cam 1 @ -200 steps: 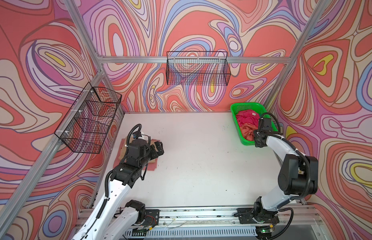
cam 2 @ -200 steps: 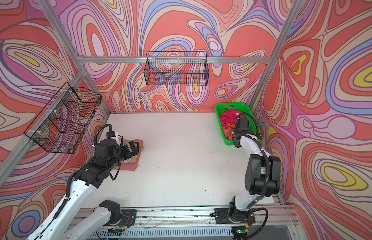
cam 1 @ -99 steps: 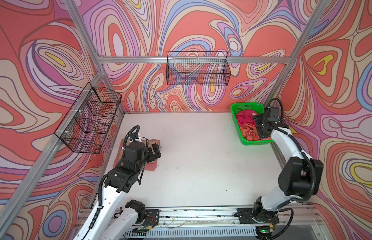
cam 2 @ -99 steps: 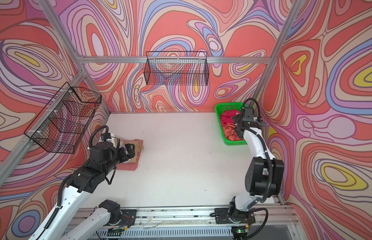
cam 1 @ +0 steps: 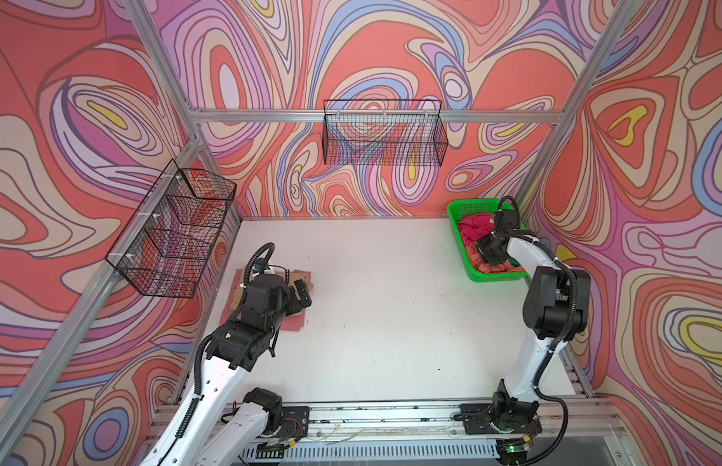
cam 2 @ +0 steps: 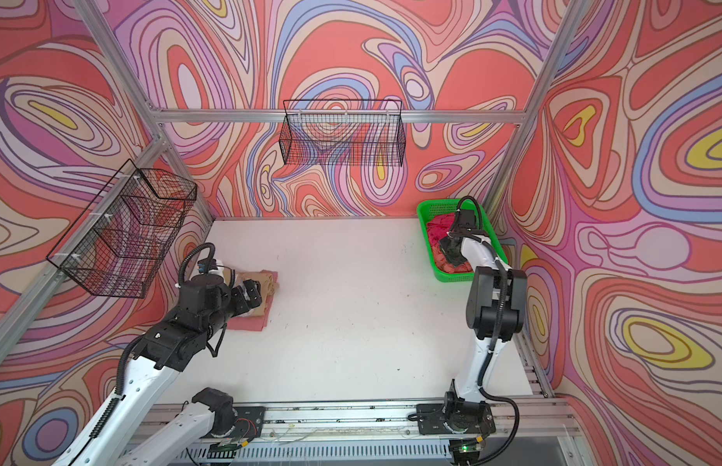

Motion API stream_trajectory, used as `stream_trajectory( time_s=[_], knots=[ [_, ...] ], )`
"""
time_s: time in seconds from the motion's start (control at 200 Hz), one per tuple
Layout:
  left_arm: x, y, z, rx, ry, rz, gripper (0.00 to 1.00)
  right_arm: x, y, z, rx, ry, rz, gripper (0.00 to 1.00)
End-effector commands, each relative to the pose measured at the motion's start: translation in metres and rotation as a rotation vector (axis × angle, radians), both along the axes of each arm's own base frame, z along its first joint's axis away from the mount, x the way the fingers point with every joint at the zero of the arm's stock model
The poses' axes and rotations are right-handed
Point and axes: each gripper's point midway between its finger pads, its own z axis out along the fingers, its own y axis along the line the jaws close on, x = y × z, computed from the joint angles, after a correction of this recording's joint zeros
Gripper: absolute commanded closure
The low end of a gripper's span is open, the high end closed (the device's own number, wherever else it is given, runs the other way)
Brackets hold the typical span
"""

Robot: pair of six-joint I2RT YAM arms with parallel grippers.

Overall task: Fold and stack the t-shirts
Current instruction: 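Grasp the coral shirt with the right gripper and lift it from the basket, then lower the coral shirt onto the table with the right gripper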

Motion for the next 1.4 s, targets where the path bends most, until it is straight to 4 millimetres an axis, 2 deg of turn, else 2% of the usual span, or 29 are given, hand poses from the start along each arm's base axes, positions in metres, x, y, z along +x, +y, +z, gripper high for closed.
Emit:
stream_trajectory(
  time_s=[0.0,0.05,0.075,0.085,0.105,0.21,0.265,0.376,0.456,0.501,0.571,0.631,0.696,0.761,0.836,0.911,0.962,1.017,1.072,1.142,1.187,1.197,1.202,1.222,1.227,1.307,1.397],
  knots=[
    [-0.003,0.001,-0.006,0.021,0.024,-0.004,0.00,-0.004,-0.009,0.062,-0.065,-0.115,-0.018,1.00],
    [-0.002,0.000,-0.006,0.020,0.027,-0.009,0.00,-0.010,-0.016,0.096,-0.109,-0.176,-0.048,1.00],
    [-0.002,0.000,-0.006,0.018,0.028,-0.010,0.00,-0.012,-0.018,0.105,-0.123,-0.190,-0.058,1.00],
    [-0.002,0.000,-0.006,0.018,0.029,-0.010,0.00,-0.016,-0.019,0.122,-0.135,-0.225,-0.064,1.00],
    [-0.002,-0.001,-0.006,0.017,0.029,-0.010,0.00,-0.019,-0.021,0.136,-0.148,-0.252,-0.071,1.00],
    [-0.001,-0.002,-0.008,0.013,0.036,-0.016,0.00,-0.036,-0.025,0.195,-0.195,-0.365,-0.097,1.00],
    [-0.001,-0.003,-0.008,0.009,0.036,-0.019,0.00,-0.042,-0.020,0.227,-0.195,-0.436,-0.085,1.00],
    [0.000,-0.005,-0.009,0.007,0.041,-0.023,0.00,-0.051,-0.011,0.275,-0.182,-0.526,-0.044,1.00],
    [0.001,-0.005,-0.009,0.006,0.041,-0.025,0.00,-0.051,0.007,0.312,-0.142,-0.616,0.039,1.00],
    [0.001,-0.005,-0.009,0.007,0.041,-0.027,0.00,-0.050,0.022,0.333,-0.101,-0.668,0.110,1.00],
    [0.001,-0.006,-0.008,0.004,0.037,-0.031,0.00,-0.050,0.058,0.366,-0.032,-0.738,0.253,1.00],
    [0.001,-0.007,-0.008,0.004,0.035,-0.034,0.00,-0.055,0.095,0.395,-0.005,-0.797,0.372,1.00],
    [0.002,-0.007,-0.006,0.001,0.028,-0.036,0.00,-0.067,0.145,0.425,0.037,-0.863,0.514,1.00],
    [0.002,-0.007,-0.005,0.001,0.023,-0.038,0.00,-0.080,0.191,0.443,0.139,-0.917,0.651,1.00],
    [0.002,-0.006,-0.002,0.004,0.015,-0.035,0.00,-0.098,0.232,0.459,0.234,-0.964,0.763,1.00],
    [0.001,-0.007,0.000,0.001,0.005,-0.041,0.00,-0.118,0.259,0.478,0.263,-1.018,0.833,1.00],
    [0.001,-0.008,0.002,-0.005,-0.005,-0.048,0.00,-0.129,0.270,0.486,0.285,-1.045,0.864,1.00],
    [0.000,-0.009,0.004,-0.008,-0.015,-0.053,0.00,-0.136,0.278,0.486,0.310,-1.046,0.885,1.00],
    [-0.001,-0.008,0.006,-0.010,-0.028,-0.054,0.00,-0.137,0.282,0.474,0.322,-1.020,0.892,1.00],
    [-0.002,-0.007,0.008,-0.010,-0.041,-0.052,0.00,-0.132,0.285,0.439,0.331,-0.954,0.888,1.00],
    [-0.003,-0.006,0.009,-0.010,-0.048,-0.050,0.00,-0.130,0.289,0.407,0.353,-0.908,0.889,1.00],
    [-0.003,-0.006,0.009,-0.009,-0.049,-0.051,0.00,-0.131,0.289,0.407,0.355,-0.909,0.891,1.00],
    [-0.003,-0.006,0.009,-0.010,-0.050,-0.050,0.00,-0.130,0.289,0.397,0.360,-0.893,0.889,1.00],
    [-0.004,-0.006,0.009,-0.010,-0.051,-0.050,0.00,-0.128,0.290,0.384,0.368,-0.872,0.886,1.00],
    [-0.004,-0.006,0.009,-0.010,-0.051,-0.050,0.00,-0.127,0.291,0.375,0.371,-0.858,0.882,1.00],
    [-0.004,-0.006,0.009,-0.011,-0.049,-0.054,0.00,-0.128,0.291,0.310,0.409,-0.765,0.851,1.00],
    [-0.003,-0.010,0.006,-0.019,-0.039,-0.067,0.00,-0.136,0.285,0.228,0.437,-0.638,0.799,1.00]
  ],
)
